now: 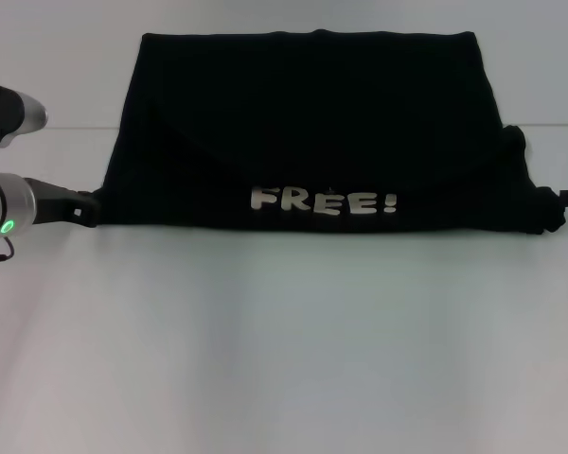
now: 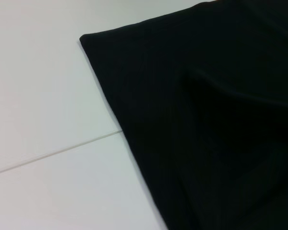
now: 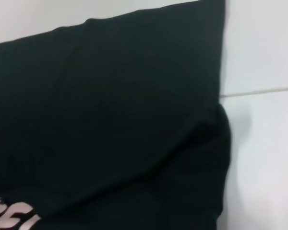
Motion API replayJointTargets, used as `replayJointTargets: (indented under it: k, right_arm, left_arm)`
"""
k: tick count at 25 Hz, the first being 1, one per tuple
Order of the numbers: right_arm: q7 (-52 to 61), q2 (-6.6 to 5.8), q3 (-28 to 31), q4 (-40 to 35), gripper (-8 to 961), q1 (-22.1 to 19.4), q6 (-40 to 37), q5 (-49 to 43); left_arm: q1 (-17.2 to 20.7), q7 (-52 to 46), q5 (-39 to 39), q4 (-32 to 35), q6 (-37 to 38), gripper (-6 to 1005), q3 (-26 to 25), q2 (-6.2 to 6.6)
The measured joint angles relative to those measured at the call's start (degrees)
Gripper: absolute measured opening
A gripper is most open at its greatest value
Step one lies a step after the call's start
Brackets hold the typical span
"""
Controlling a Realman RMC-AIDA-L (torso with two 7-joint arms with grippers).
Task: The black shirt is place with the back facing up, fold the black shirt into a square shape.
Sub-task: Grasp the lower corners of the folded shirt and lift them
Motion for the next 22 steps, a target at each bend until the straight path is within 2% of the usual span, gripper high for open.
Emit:
replayJointTargets:
  k: [9, 22]
  right_arm:
    - [-0.6, 0.0, 0.5, -0.5, 60, -0.3, -2.0, 0.0]
    - [-0.9, 0.17, -0.1, -0.6, 148, 0.5, -5.7, -0.2]
  left_arm:
    - [1.5, -0.2, 0.0, 3.4, 4.7, 42, 0.0, -0.12]
    - [1.5, 0.0, 0.0, 3.0, 4.6, 42, 0.1, -0.12]
